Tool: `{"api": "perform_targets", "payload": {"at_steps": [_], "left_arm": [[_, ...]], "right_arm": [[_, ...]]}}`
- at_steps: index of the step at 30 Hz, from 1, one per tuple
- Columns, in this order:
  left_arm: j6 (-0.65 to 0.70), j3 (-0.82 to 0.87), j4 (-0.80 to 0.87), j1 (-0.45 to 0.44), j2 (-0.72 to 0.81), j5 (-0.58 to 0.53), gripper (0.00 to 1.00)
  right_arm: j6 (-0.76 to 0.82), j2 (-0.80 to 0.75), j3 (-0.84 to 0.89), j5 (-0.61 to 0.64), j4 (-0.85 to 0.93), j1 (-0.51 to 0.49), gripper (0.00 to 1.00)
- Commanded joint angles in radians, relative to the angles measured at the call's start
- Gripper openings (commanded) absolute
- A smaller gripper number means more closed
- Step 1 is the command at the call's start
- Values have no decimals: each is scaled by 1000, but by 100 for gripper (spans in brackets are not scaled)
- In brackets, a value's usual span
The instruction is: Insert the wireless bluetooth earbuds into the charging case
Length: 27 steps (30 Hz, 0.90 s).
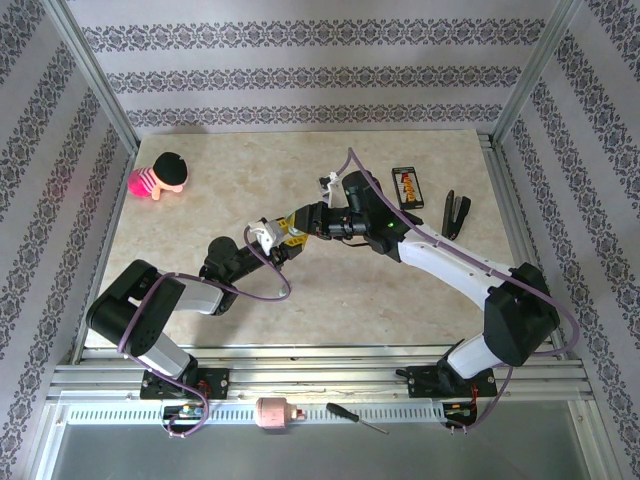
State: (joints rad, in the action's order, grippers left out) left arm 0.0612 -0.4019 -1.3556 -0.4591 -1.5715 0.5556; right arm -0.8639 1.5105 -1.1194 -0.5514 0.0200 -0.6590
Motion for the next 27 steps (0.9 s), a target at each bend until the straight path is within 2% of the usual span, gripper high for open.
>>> {"api": "perform_targets", "payload": {"at_steps": [1,19,24,27], "left_arm": [[12,-32,-43,-21,32,8,25],[6,-28,-63,-23,24,1,25],[11,-29,-71,-23,12,-2,25],[21,-23,-71,-21,13,-6,25]], "right_arm": [[30,11,-18,40,41,-3,28],[94,-54,-2,53,46,6,40],[142,-89,3,43,50,6,48],[205,-130,17,29,46,8,57]]}}
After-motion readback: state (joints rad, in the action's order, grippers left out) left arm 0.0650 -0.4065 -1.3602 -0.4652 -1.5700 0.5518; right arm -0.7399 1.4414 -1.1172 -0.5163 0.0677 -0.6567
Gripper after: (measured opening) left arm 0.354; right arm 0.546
